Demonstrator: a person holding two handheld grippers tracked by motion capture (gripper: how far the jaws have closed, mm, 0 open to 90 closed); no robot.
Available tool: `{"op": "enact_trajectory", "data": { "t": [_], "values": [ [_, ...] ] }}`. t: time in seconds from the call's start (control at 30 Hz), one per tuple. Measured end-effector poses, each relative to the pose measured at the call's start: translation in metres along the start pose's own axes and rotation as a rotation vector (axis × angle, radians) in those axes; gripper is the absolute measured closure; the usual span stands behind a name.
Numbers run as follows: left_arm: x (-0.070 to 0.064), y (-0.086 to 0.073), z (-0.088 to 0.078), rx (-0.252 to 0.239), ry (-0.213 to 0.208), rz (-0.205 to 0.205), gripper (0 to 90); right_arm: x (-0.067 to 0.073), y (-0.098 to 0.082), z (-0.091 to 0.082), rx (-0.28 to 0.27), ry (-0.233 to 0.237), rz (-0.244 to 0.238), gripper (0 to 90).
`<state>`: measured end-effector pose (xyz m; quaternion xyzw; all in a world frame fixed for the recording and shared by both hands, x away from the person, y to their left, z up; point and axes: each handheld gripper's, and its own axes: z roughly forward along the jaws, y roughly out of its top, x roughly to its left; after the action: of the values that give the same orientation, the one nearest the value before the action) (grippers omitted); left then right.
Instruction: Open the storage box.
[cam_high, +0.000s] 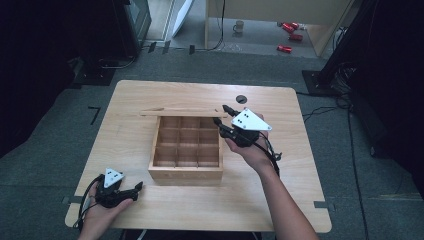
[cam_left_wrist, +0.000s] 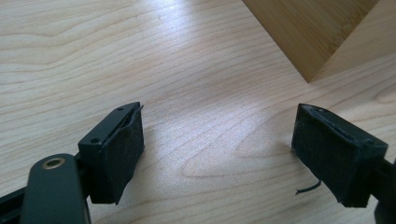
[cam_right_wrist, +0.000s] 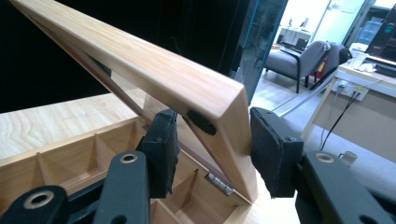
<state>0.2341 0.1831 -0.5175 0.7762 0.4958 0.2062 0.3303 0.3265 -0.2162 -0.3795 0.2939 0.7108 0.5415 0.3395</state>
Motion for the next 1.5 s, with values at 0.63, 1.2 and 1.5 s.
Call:
{"op": "enact_trajectory", "data": {
  "t": [0.63, 1.2, 1.5],
  "values": [
    [0.000, 0.000, 0.000, 0.002, -0.003, 0.001, 17.5, -0.031, 0.010, 0.018, -0.065, 0.029, 0.062, 62.0],
    [0.000, 0.000, 0.000, 0.004, -0.003, 0.006, 16.7, -0.049, 0.024, 0.039, -0.055, -0.019, 0.105, 66.5],
    [0.001, 0.001, 0.000, 0.001, -0.008, -0.007, 16.7, -0.061, 0.031, 0.055, -0.037, -0.042, 0.152, 67.4]
  ]
}}
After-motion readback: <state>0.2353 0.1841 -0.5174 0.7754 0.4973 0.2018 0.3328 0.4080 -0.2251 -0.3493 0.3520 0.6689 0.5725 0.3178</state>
